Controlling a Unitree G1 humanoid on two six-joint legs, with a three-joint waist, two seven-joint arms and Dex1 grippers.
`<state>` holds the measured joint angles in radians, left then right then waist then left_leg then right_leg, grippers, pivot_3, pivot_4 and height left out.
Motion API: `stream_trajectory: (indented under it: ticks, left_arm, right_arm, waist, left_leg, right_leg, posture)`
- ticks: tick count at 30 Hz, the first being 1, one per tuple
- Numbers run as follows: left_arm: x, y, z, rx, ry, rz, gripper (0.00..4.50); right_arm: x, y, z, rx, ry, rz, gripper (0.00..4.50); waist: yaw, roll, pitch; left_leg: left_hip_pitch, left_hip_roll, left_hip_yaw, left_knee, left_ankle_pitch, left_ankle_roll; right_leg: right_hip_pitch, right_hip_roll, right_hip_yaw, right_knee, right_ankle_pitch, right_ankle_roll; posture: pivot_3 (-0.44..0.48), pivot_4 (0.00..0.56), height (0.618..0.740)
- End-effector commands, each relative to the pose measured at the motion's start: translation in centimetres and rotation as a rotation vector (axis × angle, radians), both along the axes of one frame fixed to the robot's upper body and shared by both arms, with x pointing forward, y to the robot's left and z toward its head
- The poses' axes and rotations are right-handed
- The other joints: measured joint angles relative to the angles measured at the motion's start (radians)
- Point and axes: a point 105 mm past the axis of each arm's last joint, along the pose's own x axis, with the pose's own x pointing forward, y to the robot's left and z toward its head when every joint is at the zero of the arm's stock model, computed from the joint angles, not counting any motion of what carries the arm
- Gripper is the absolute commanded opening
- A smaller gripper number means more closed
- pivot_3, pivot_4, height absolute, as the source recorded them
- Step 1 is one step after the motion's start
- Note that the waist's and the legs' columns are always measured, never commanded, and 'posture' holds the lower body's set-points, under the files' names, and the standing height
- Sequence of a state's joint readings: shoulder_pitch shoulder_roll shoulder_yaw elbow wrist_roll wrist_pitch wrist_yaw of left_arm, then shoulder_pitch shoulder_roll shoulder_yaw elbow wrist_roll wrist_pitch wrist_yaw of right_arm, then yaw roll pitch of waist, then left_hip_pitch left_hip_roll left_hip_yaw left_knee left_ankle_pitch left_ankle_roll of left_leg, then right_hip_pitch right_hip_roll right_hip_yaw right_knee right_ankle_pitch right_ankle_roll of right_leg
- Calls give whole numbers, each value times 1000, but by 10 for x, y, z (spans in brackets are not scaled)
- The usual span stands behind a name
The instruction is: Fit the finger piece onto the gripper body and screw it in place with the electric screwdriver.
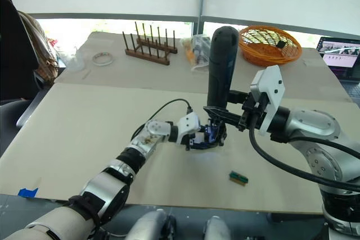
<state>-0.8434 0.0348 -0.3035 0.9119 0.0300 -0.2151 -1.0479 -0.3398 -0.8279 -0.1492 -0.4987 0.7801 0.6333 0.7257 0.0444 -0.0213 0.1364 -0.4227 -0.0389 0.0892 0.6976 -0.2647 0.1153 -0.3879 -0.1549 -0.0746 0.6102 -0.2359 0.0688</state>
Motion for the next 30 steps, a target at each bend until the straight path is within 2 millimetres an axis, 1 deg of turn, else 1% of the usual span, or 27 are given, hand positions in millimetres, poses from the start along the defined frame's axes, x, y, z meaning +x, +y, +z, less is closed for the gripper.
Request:
stream_trajectory:
  ticks: [1,9,13,15,16,18,20,23,28,30]
  left_arm:
    - [7,2,20,-55,-60,14,2291]
    - [7,3,20,-53,-59,14,2291]
    - [7,3,20,-51,-60,11,2291]
    - [7,3,20,-50,-60,9,2291]
    - [6,3,18,-42,-58,5,2291]
    - [5,3,15,-32,-53,-2,2291]
    - [3,4,12,-22,-49,-7,2291]
    - [2,4,10,-17,-46,-11,2291]
    - [2,2,11,-16,-43,-18,2291]
    - [3,2,11,-12,-46,-17,2291]
  right_arm:
    - [11,-12,-50,-63,201,-86,1925]
    - [14,-14,-47,-48,179,-105,1925]
    - [13,-13,-34,-41,117,-98,1925]
    - [9,-9,-17,-20,26,-74,1925]
    - [5,-6,4,32,-47,-57,1925]
    - [-3,-3,33,107,-149,-26,1925]
    - [-14,0,54,153,-211,20,1925]
    - [-24,4,65,181,-224,55,1925]
    - [-28,8,65,204,-193,63,1925]
    - [-29,9,64,203,-187,57,1925]
  waist:
    - [-1,0,0]
    - [-2,0,0]
    - [-2,0,0]
    - [-2,0,0]
    - [-2,0,0]
    - [-4,0,0]
    - [-5,2,1]
    - [-5,2,2]
    - [-5,2,2]
    - [-5,2,2]
  left_leg:
    - [0,0,0,0,0,0]
    - [0,0,0,0,0,0]
    - [0,0,0,0,0,0]
    - [0,0,0,0,0,0]
    - [0,0,1,-1,0,0]
    - [-1,0,1,-1,0,0]
    - [-3,0,3,-1,0,0]
    - [-8,-1,4,-1,0,-1]
    - [-9,-1,4,-1,1,0]
    - [-10,-1,5,-1,1,0]
  right_leg:
    - [0,0,0,0,0,0]
    - [0,0,0,0,0,0]
    - [0,0,0,0,0,0]
    - [-1,0,0,0,0,0]
    - [-1,0,0,0,0,0]
    - [-2,0,0,0,0,0]
    - [-5,-1,0,1,0,0]
    - [-12,-2,0,2,0,0]
    - [-13,-2,-12,2,2,-3]
    - [-13,-8,-21,2,3,-5]
  posture:
    - [0,150,740]
    - [0,150,740]
    - [0,150,740]
    - [0,150,740]
    - [0,150,740]
    - [0,150,740]
    - [0,150,740]
    - [0,150,740]
    - [0,150,740]
    - [0,150,740]
